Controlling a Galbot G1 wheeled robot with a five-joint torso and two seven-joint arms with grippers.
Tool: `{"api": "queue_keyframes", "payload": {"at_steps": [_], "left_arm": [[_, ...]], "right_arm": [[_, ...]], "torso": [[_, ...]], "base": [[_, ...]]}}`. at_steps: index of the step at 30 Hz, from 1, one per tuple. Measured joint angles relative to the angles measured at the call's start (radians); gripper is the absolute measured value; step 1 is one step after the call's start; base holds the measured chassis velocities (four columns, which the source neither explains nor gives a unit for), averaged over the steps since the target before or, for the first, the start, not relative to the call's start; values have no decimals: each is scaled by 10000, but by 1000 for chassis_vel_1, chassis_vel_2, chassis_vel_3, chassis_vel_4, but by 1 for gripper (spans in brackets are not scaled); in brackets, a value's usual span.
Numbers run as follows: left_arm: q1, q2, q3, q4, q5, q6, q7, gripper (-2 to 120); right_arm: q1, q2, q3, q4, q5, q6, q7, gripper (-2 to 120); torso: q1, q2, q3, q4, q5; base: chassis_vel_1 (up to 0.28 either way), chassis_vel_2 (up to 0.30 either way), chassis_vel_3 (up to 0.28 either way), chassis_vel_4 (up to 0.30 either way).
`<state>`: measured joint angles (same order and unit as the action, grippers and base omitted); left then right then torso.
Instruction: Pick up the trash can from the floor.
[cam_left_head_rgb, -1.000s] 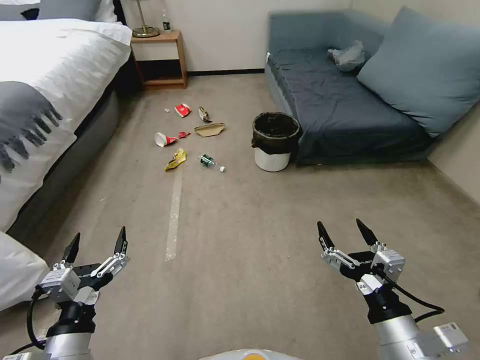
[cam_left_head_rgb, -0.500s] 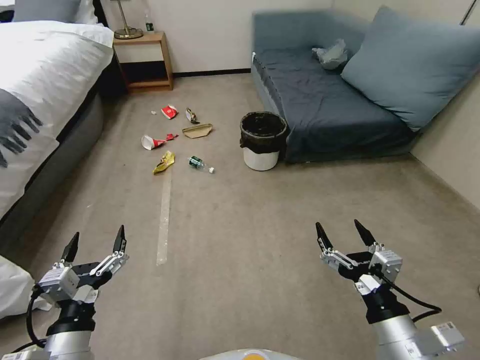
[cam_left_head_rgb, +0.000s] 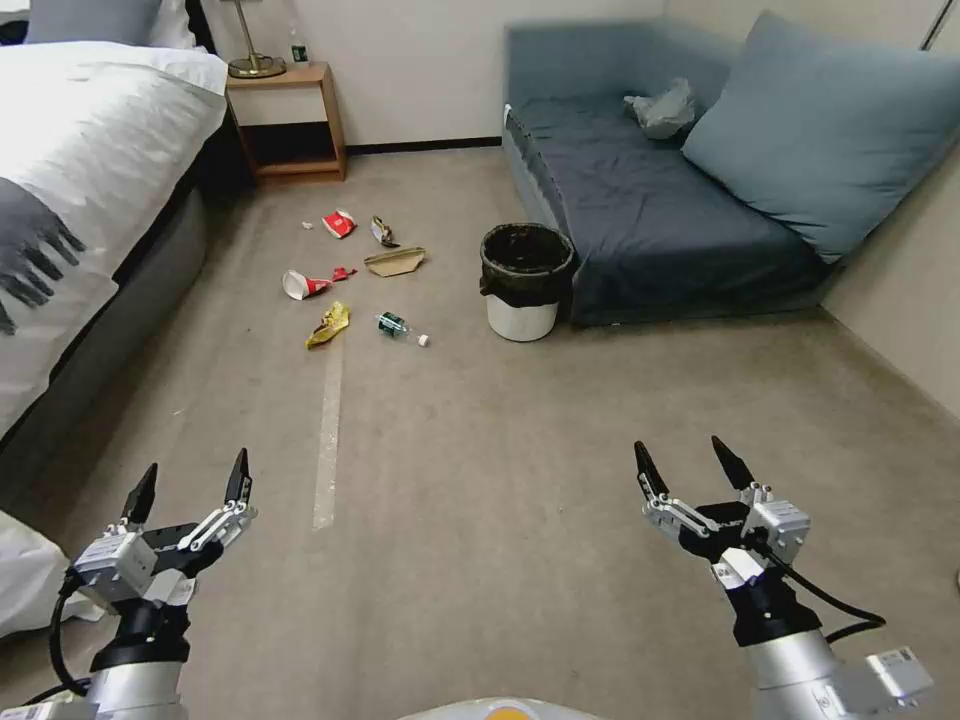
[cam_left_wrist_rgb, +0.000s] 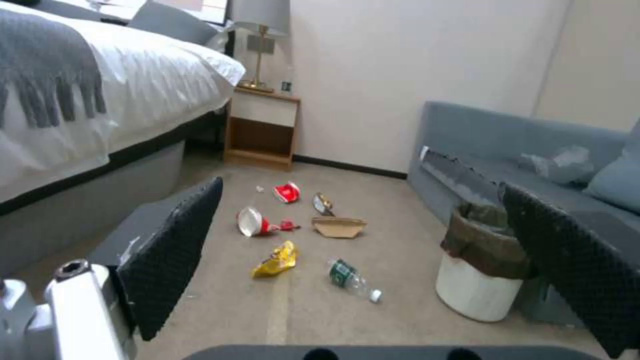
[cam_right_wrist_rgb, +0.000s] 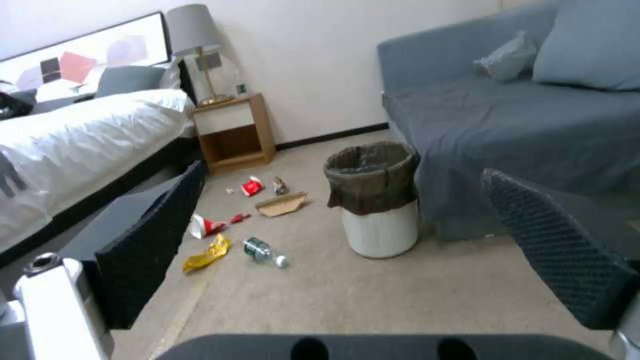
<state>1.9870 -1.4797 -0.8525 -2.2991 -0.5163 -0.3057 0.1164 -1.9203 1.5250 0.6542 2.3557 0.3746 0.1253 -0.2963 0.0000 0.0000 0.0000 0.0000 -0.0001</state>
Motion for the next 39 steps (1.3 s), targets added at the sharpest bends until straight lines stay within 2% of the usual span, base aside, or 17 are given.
{"api": "queue_keyframes", "payload": {"at_steps": [18,39], "left_arm": [[122,-9,29,-23,30,-146,88,100],[-232,37,69,281,39,-30,90,100]], "right_arm": [[-153,40,101,-117,68,572,-123,100],[133,-38,278,-494,356,532,-358,100]], "torso": [[-1,-1,0,1,0],[1,-1,0,0,0]], "base": [[-14,11,9,-13],[-142,138,141,-137]]}}
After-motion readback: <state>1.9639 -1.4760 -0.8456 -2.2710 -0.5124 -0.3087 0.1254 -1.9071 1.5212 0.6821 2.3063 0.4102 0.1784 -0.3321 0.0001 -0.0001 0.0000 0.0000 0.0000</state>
